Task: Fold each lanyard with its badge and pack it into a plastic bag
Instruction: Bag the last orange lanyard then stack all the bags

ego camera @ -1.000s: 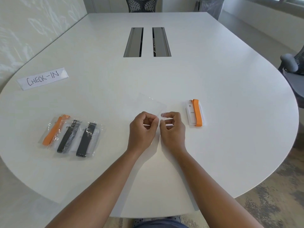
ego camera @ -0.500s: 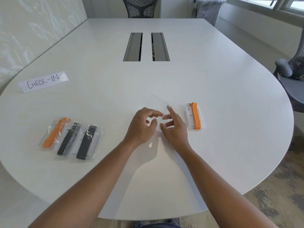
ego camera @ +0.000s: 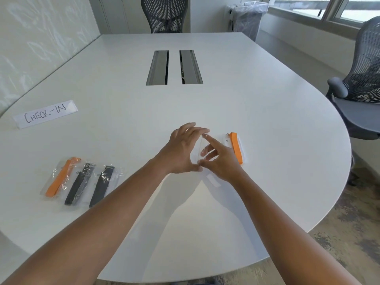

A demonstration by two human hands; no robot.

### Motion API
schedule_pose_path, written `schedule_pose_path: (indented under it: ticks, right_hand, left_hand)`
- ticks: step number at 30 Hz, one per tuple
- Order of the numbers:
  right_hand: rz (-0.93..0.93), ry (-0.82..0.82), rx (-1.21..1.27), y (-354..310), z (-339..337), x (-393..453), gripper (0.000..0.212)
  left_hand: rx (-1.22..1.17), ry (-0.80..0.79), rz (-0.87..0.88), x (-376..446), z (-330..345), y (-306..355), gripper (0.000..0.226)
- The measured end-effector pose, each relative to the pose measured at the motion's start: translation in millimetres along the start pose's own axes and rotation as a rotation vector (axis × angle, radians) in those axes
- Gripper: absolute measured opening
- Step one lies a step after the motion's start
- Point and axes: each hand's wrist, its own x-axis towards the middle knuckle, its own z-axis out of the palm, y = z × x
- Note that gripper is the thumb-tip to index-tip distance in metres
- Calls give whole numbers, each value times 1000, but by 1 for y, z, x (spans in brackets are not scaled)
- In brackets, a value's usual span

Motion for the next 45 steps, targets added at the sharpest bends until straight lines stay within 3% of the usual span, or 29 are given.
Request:
schedule_pose_path:
  ticks: [6,15,18,22,25,30,33,40,45]
  right_hand:
    - [14,-45,3,-2,-16,0,74]
    - [69,-76,20,-6,-30,7,62]
    - [71,19,-3,-5,-34,12,41]
    - [34,326,-155,4,-43,29,20]
    - [48,348,-362,12,-53,41,32]
    - [245,89,-519,18,-65,52,60]
    - [291,-12,-558,21,-66,55,65]
    - [328,36,-511,27,-67,61,56]
    - [438,84,-366,25,-71,63,62]
  left_hand:
    - [-28,-11,-7,2,-1,2,112]
    - [-56,62,2,6,1,-2,96]
    - [-61,88,-21,8,1,-5,91]
    - [-59,89,-60,8,1,-7,86]
    - [-69,80,-78,7,2,-6,85]
    - [-89,9,-115,6,5,-5,90]
    - [-101,-20,-134,5,6,-4,92]
    - [-112,-61,-184,4,6,-8,93]
    - [-109,-71,-206,3,7,-10,93]
